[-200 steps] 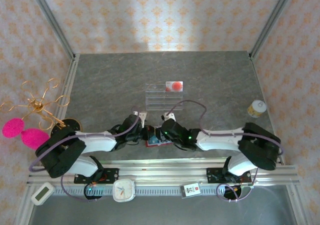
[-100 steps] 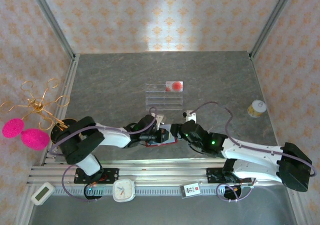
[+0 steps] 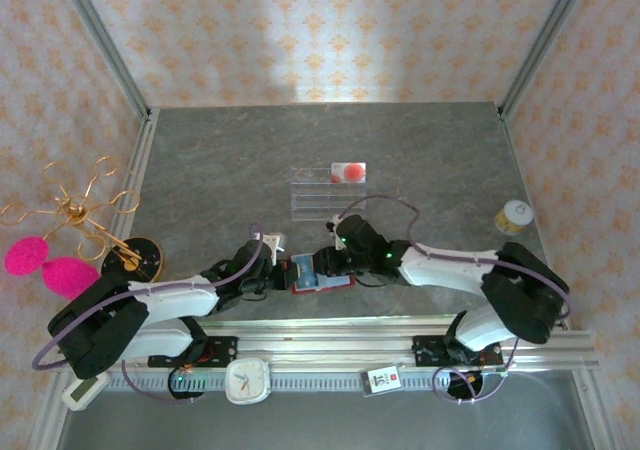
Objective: Take the credit cards out of the card holder
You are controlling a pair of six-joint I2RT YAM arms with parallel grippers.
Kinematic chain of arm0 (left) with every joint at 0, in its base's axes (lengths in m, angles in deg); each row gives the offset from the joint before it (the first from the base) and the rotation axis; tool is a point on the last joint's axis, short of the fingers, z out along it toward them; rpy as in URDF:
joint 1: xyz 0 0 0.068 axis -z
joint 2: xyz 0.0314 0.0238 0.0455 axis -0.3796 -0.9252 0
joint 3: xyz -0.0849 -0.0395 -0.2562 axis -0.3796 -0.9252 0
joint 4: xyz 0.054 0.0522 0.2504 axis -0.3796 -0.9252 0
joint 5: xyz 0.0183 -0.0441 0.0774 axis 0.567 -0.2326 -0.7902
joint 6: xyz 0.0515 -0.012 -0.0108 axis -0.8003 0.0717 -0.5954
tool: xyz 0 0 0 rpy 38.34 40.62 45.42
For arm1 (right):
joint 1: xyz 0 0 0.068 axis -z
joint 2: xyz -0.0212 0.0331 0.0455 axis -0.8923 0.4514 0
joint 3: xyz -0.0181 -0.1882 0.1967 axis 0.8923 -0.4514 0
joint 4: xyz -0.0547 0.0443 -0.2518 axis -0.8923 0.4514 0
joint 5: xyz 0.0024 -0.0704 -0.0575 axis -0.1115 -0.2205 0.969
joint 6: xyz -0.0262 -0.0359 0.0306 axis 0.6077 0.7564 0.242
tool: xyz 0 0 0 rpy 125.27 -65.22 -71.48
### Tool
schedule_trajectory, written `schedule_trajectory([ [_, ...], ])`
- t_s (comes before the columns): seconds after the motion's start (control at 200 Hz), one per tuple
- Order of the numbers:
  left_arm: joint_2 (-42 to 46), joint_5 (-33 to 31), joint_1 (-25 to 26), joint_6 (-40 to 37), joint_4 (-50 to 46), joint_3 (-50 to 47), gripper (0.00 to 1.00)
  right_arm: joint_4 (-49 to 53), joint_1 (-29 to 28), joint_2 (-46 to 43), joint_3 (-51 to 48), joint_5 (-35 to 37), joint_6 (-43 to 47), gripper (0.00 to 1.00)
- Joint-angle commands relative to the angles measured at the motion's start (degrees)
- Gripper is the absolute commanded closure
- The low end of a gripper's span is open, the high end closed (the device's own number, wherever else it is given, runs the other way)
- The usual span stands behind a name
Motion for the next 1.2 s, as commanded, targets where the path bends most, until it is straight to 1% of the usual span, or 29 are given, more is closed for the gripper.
schedule_trajectory([
  [0.0, -0.9, -1.7, -0.8, -0.7, 0.0, -0.2, 1.00, -0.4, 0.4, 3.9, 2.7, -4.8, 1.1, 0.78],
  [0.195, -0.8, -3.1, -1.1, -1.7, -1.0, -0.5, 1.00, 2.0, 0.9, 8.6, 4.7, -1.8, 0.1, 0.80],
  [0.476, 0.9, -3.9, -1.1, -0.8, 1.0, -3.4, 1.00, 3.7, 1.7, 10.2, 4.9, 1.7, -1.0, 0.80],
  [0.661, -0.9, -3.6, -1.1, -1.1, 1.3, -3.4, 1.00, 2.8, 1.8, 12.0, 5.2, 1.0, -1.0, 0.80],
  [0.871, -3.4, -1.7, -1.0, -1.0, 3.5, -3.2, 1.00, 1.2, 1.8, 12.8, 5.3, -0.6, -0.8, 0.82],
  [1.011, -5.3, -0.6, -0.7, -1.3, 4.3, -2.3, 1.00, 0.7, 1.8, 13.4, 5.4, -1.4, -0.7, 0.90],
  [1.101, -5.6, -0.5, -0.6, -1.4, 4.4, -2.1, 1.00, 0.8, 1.8, 12.9, 5.1, -0.6, -0.9, 1.00],
  [1.191, -4.7, -1.2, -0.7, -1.8, 2.9, -1.7, 1.00, 2.3, 1.8, 11.2, 4.5, 3.0, -1.7, 1.00],
])
